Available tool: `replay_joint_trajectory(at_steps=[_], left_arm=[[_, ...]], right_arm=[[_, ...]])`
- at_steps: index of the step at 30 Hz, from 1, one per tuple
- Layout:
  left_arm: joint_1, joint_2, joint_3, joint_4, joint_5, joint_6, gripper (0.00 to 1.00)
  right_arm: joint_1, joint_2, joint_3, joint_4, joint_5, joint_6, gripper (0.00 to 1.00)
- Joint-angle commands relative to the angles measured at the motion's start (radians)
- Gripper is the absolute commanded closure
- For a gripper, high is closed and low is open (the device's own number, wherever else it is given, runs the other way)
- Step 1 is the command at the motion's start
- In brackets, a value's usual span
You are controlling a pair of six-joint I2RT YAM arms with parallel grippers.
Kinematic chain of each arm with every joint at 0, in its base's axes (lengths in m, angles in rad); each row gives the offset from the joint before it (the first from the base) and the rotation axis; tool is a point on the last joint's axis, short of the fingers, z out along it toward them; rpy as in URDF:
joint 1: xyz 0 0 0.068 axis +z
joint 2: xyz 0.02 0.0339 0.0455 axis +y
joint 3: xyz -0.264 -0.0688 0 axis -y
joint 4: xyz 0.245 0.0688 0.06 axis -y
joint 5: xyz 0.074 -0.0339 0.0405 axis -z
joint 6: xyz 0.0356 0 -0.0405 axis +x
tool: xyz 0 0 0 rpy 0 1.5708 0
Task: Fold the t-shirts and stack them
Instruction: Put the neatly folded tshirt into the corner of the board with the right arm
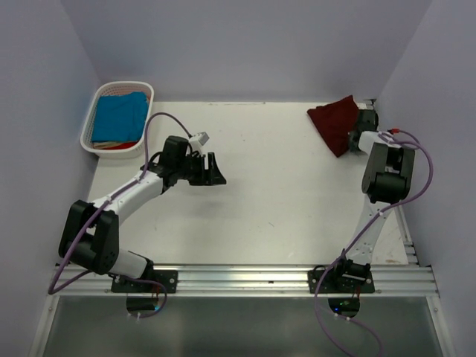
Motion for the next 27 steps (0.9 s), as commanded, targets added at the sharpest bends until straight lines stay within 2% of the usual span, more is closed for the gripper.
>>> replay_joint_trajectory(at_steps=[1, 5, 9, 11, 15, 19, 27], left_arm=[[-0.005, 0.000, 0.050, 0.000, 0.025, -0.001, 0.32], [-0.005, 0.025, 0.080, -0.007, 0.030, -0.006, 0.33], [-0.005, 0.036, 0.100, -0.014, 0.023, -0.001, 0.33], [-0.005, 0.048, 0.108, -0.020, 0.027, -0.001, 0.33], [-0.005, 0.060, 0.113, -0.014, 0.027, -0.008, 0.33], [-0.005, 0.076, 0.120, -0.012, 0.031, -0.014, 0.34], [-0.006, 0.082, 0.107, 0.020, 0.046, -0.028, 0.34]], right_arm=[[-0.058, 0.062, 0.019, 0.026, 0.031, 0.015, 1.00], [-0.081, 0.079, 0.014, 0.109, 0.044, 0.012, 1.00], [-0.098, 0.137, 0.097, 0.114, 0.013, -0.007, 1.00], [-0.104, 0.149, 0.083, 0.191, -0.007, 0.006, 1.00], [-0.114, 0.247, 0.160, 0.256, -0.160, -0.019, 1.00], [-0.114, 0.292, 0.197, 0.328, -0.248, -0.022, 1.00], [-0.114, 0.251, 0.102, 0.496, -0.367, -0.096, 1.00]])
